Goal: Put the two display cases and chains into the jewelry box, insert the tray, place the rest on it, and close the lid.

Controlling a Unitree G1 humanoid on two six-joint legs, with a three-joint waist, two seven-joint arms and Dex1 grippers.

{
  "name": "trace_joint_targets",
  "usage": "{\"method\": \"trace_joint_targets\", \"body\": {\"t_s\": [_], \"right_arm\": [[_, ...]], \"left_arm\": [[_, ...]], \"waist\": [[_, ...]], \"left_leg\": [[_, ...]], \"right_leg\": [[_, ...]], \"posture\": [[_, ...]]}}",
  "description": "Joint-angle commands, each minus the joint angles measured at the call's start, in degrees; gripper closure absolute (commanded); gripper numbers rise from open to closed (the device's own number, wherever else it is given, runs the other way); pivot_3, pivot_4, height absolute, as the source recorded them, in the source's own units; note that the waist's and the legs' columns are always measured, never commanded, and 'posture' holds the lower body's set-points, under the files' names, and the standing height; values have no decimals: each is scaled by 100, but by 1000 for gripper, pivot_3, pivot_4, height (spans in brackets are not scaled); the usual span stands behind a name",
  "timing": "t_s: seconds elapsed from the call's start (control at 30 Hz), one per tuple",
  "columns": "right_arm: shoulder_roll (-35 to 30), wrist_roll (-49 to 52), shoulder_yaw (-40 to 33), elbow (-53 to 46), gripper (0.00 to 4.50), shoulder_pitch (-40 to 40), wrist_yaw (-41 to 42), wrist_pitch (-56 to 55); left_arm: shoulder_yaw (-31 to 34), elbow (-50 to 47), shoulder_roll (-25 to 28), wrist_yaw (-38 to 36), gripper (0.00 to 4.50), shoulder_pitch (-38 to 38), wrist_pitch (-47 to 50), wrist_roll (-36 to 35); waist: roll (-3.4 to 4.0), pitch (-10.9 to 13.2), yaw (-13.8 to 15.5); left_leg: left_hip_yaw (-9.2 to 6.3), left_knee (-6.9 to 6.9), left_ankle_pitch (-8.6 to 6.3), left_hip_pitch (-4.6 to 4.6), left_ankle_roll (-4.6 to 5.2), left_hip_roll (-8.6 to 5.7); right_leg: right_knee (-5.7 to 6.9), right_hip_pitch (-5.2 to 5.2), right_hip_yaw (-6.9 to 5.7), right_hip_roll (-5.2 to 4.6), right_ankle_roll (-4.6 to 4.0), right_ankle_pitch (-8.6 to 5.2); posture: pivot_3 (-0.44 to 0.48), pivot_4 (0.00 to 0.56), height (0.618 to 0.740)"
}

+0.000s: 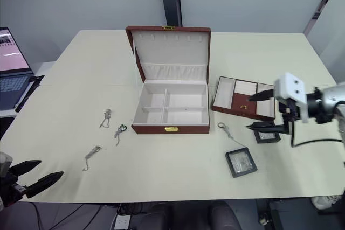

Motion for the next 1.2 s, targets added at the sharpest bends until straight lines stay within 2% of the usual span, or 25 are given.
{"method": "trace_joint_targets", "body": {"t_s": [0.03,0.2,0.37,0.4,0.47,0.53,0.9,1.17,1.2], "right_arm": [[376,365,382,-393,10,-664,-2,550],[943,374,837,-322,10,-1198,48,719],[1176,270,1018,-226,10,-1296,115,575],[1201,257,1029,-223,0,-1295,108,564],[1228,242,1031,-249,0,-1268,103,557],[1215,267,1004,-303,0,-1226,111,579],[1224,265,1004,-458,0,-1056,-1,557],[1191,260,1007,-492,0,-1005,21,534],[1190,261,1005,-495,0,-1004,21,535]], "left_arm": [[182,-372,-57,114,0,77,110,-140],[68,-530,-129,282,0,-76,221,-225],[-234,-440,-136,432,0,-460,251,-248],[-305,-410,-128,466,294,-546,242,-231],[-456,-384,-108,522,579,-705,279,-222],[-626,-395,-72,578,1179,-832,341,-193],[-1748,289,-58,891,1179,-1697,99,378],[-2176,594,-81,894,1179,-1842,-14,579],[-2192,631,-86,897,1353,-1844,-40,602]], "waist": [[0,0,15],[-9,-4,61],[-10,-4,61],[-10,-5,55],[-10,-5,47],[-10,-5,41],[-11,-4,40],[-9,-4,41],[-9,-4,41]], "left_leg": [[-3,0,0,-1,0,0],[-16,5,0,-10,0,-5],[-21,5,0,-10,0,-6],[-22,4,0,-10,0,-6],[-21,4,0,-9,0,-5],[-21,4,0,-9,0,-4],[-21,4,0,-11,0,-5],[-22,3,0,-10,0,-4],[-21,3,0,-10,0,-5]], "right_leg": [[-1,0,-2,0,0,0],[-3,-1,-12,-5,0,0],[-2,0,-17,-5,0,0],[-2,0,-17,-5,0,0],[-1,0,-17,-4,0,0],[0,-2,-17,-4,-1,0],[1,-4,-17,-2,-1,0],[2,-5,-17,-2,-1,0],[2,-5,-16,-2,0,0]], "posture": [[0,150,740],[0,150,740],[0,150,740],[0,150,740],[0,150,740],[0,150,740],[0,150,740],[0,150,740],[0,150,740]]}}
